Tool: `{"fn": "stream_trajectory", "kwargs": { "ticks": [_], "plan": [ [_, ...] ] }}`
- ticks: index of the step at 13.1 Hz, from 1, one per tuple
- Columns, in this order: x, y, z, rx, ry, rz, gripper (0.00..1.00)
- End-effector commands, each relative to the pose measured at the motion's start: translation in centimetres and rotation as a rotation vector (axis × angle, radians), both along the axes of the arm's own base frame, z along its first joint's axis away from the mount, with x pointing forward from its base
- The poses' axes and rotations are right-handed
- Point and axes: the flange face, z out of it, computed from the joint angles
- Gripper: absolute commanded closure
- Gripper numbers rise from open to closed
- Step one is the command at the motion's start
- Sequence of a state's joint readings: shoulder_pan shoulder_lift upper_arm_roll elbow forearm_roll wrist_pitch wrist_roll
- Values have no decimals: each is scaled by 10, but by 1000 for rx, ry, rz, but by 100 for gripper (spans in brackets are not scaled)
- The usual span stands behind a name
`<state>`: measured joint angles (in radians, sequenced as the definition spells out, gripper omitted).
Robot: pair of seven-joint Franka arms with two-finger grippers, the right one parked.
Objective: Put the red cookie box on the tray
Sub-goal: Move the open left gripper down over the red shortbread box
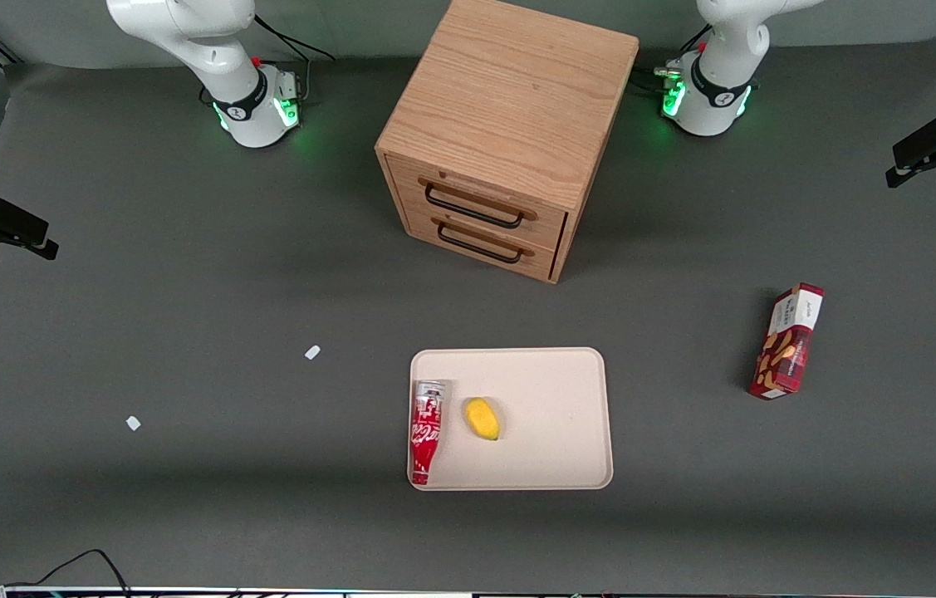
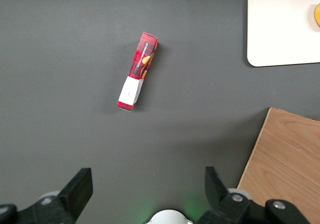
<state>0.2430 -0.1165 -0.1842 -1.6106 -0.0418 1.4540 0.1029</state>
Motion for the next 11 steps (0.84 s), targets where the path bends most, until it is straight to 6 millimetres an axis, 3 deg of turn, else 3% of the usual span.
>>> {"fn": "stream_trajectory", "kwargs": {
  "ticks": [1,4,7,11],
  "plan": [
    [2,-2,6,8,8,-11,0],
    [7,0,0,6,6,-8,0],
    [22,0,-20,10,30,-28,0],
    [50,3,-72,32,80,-101,0]
  ]
}}
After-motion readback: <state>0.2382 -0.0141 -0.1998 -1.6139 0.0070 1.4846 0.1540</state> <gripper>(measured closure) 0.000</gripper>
